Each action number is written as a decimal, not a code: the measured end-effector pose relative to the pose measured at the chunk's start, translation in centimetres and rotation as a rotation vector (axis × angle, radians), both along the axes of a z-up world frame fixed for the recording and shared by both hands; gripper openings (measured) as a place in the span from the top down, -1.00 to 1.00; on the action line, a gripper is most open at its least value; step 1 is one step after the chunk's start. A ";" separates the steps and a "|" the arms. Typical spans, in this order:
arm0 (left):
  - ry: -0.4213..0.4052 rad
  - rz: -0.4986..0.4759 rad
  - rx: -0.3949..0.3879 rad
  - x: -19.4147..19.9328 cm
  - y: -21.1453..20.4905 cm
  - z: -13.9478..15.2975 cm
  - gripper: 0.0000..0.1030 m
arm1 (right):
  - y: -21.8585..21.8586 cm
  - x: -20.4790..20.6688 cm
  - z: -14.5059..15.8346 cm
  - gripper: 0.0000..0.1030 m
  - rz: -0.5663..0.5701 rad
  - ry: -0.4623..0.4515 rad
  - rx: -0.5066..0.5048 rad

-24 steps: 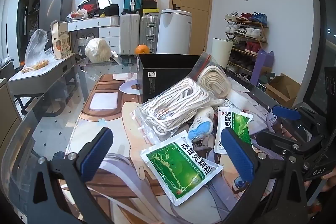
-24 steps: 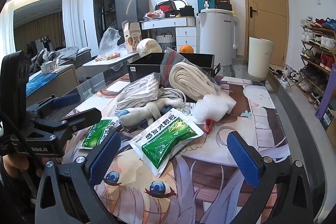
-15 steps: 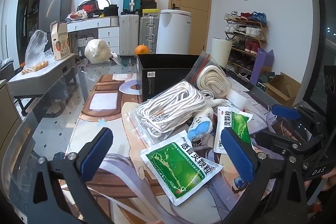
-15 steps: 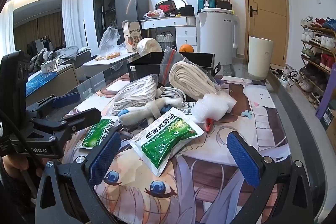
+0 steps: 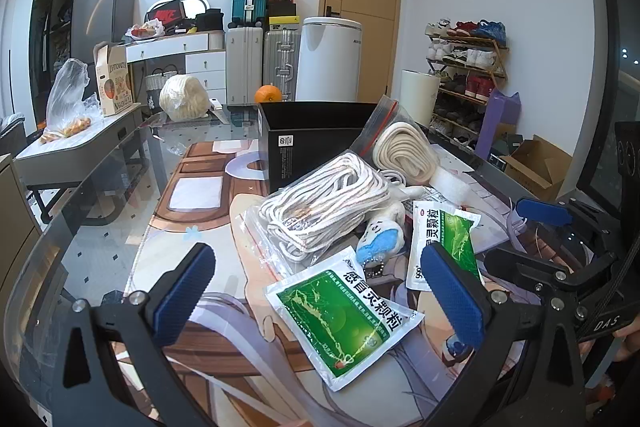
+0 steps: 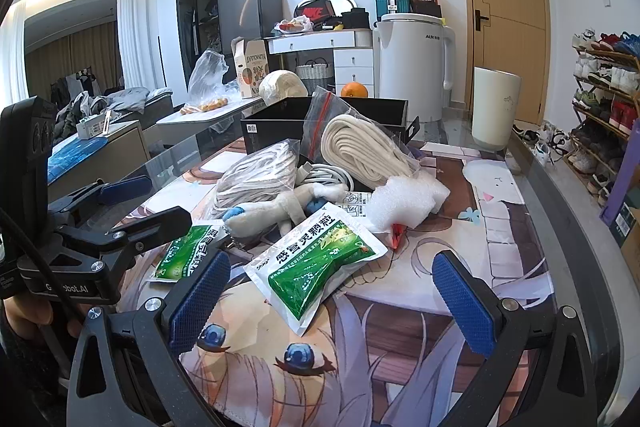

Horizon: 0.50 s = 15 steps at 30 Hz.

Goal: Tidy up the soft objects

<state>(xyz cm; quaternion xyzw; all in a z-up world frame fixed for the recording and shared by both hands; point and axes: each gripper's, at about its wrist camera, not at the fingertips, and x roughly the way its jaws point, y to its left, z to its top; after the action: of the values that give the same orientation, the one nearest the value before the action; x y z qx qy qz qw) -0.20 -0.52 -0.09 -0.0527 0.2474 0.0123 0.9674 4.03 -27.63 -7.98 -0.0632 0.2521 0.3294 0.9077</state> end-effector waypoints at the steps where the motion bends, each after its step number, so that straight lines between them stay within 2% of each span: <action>1: 0.000 0.000 0.000 0.0 0.0 0.0 -1.00 | 0.0 0.0 0.0 -0.99 0.000 0.000 0.000; 15: 0.001 -0.002 0.000 0.0 0.3 0.1 -1.00 | 0.1 0.1 0.2 -0.99 0.000 0.001 0.000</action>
<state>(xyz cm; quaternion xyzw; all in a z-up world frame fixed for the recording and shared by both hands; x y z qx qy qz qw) -0.17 -0.23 -0.03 -0.0524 0.2481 0.0114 0.9672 4.11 -27.52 -7.75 -0.0629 0.2526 0.3292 0.9077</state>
